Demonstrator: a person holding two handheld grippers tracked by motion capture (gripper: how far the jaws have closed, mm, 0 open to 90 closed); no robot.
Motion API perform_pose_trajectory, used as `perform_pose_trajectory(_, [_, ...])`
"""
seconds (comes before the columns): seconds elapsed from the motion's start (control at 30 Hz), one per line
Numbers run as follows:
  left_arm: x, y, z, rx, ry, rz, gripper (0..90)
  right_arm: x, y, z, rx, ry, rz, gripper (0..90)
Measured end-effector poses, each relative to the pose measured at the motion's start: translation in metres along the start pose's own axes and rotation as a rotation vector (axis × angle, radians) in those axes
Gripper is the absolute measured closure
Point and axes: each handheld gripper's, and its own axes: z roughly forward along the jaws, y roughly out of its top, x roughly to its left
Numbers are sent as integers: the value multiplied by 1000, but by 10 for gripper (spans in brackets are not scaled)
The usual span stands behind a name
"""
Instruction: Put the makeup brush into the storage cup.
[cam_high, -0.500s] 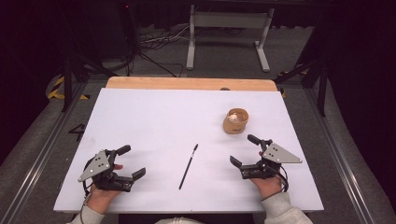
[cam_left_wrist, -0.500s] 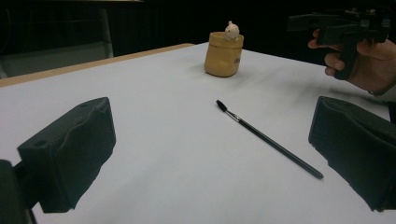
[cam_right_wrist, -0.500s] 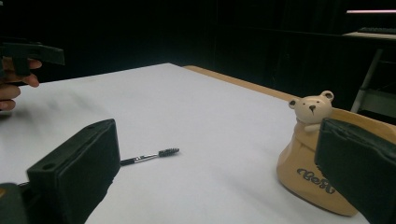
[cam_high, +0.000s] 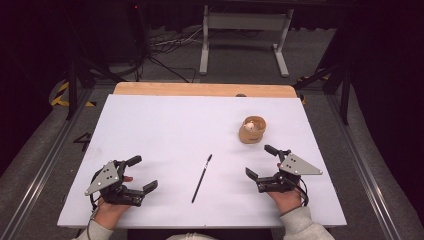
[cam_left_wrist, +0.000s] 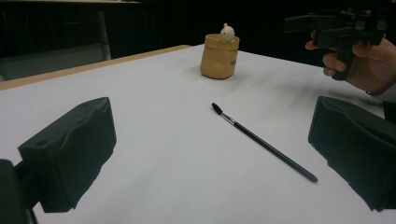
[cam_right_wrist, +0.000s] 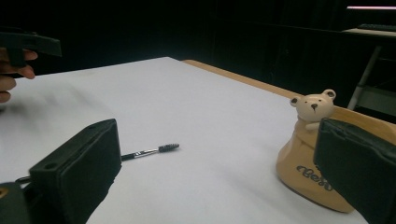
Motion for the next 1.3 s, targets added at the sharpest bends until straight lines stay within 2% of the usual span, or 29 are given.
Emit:
perform_pose_trajectory(0.17, [2, 0, -1, -5, 8, -2, 17, 3, 2, 4, 14, -16, -22, 10])
perform_pose_trajectory(0.2, [1, -1, -1, -2, 9, -15, 18, 5, 4, 9, 10, 1, -21, 10])
perform_pose_trajectory(0.3, [1, -2, 0, 7, 9, -16, 18, 9, 7, 15, 17, 13, -26, 6])
perform_pose_trajectory(0.33, [1, -2, 0, 9, 7, -17, 18, 15, 13, 23, 15, 32, -33, 1])
perform_pose_trajectory(0.37, [1, -1, 0, 5, 10, -12, 18, 15, 13, 23, 15, 32, -33, 1])
perform_pose_trajectory(0.4, [2, -1, 0, 6, 10, -6, 18, 20, 16, 28, -1, 57, -31, 1])
perform_pose_trajectory(0.57, [3, -1, -1, 6, 20, -10, 18, 31, 25, 44, 16, 75, -18, 1])
perform_pose_trajectory(0.7, [3, -2, -1, 4, 29, -31, 18, 39, 29, 56, 28, 100, -30, 1])
perform_pose_trajectory(0.83, [3, -1, -2, 0, 31, -28, 18, 47, 35, 65, 13, 133, -34, 8])
perform_pose_trajectory(1.03, [3, -1, -2, 2, 33, -23, 18, 52, 43, 74, 97, 121, -22, 26])
perform_pose_trajectory(1.17, [4, -2, -2, 5, 35, -27, 18, 55, 49, 85, 190, 143, 7, 43])
perform_pose_trajectory(1.3, [4, -2, -2, 4, 35, -25, 19, 59, 56, 95, 281, 125, -6, 57])
